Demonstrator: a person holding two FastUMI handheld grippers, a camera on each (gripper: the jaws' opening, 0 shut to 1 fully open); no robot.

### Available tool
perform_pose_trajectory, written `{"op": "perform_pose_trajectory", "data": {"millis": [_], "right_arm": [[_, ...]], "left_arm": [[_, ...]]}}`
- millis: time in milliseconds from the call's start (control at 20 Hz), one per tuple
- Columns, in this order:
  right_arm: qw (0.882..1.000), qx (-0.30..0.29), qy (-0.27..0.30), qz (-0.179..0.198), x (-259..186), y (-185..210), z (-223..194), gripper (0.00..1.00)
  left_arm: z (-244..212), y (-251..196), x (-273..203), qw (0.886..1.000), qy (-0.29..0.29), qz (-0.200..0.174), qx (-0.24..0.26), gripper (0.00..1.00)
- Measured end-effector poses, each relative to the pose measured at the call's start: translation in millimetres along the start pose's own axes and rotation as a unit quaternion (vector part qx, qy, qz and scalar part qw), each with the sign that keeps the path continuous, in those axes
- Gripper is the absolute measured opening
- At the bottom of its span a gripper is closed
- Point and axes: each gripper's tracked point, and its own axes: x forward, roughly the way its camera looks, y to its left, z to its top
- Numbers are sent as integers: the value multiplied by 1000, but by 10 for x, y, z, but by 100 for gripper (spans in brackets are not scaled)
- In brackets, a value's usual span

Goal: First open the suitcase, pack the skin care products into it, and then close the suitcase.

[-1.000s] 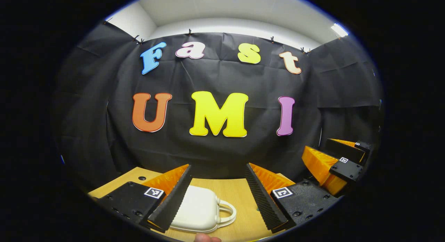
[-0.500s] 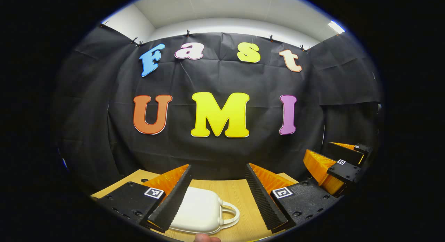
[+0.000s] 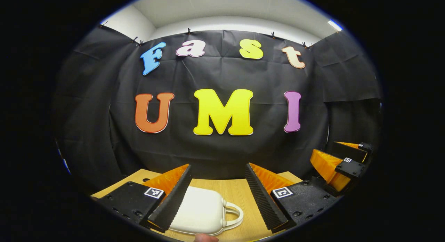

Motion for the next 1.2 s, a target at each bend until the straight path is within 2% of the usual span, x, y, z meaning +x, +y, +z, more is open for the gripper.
{"op": "perform_pose_trajectory", "data": {"millis": [300, 450, 600, 700, 900, 1050, 1200], "right_arm": [[1000, -8, 10, -10, 19, -206, -110, 79], [999, -15, 29, -20, -12, -376, -284, 79], [998, -24, 46, -38, -42, -611, -418, 79], [997, -31, 57, -47, -57, -757, -485, 79], [995, -38, 64, -69, -110, -1001, -537, 77], [993, -39, 70, -83, -173, -1163, -574, 79], [992, -36, 79, -97, -220, -1335, -650, 79]], "left_arm": [[-377, -138, 72, 999, 43, -21, 25, 97], [-669, -176, 162, 995, 68, -35, 71, 98], [-1016, -221, 251, 986, 92, -50, 132, 98], [-1260, -307, 324, 973, 111, -69, 193, 100], [-1746, -444, 372, 933, 146, -104, 312, 99], [-2217, -450, 359, 903, 200, -110, 364, 99], [-2454, -427, 408, 878, 228, -112, 407, 97]]}}
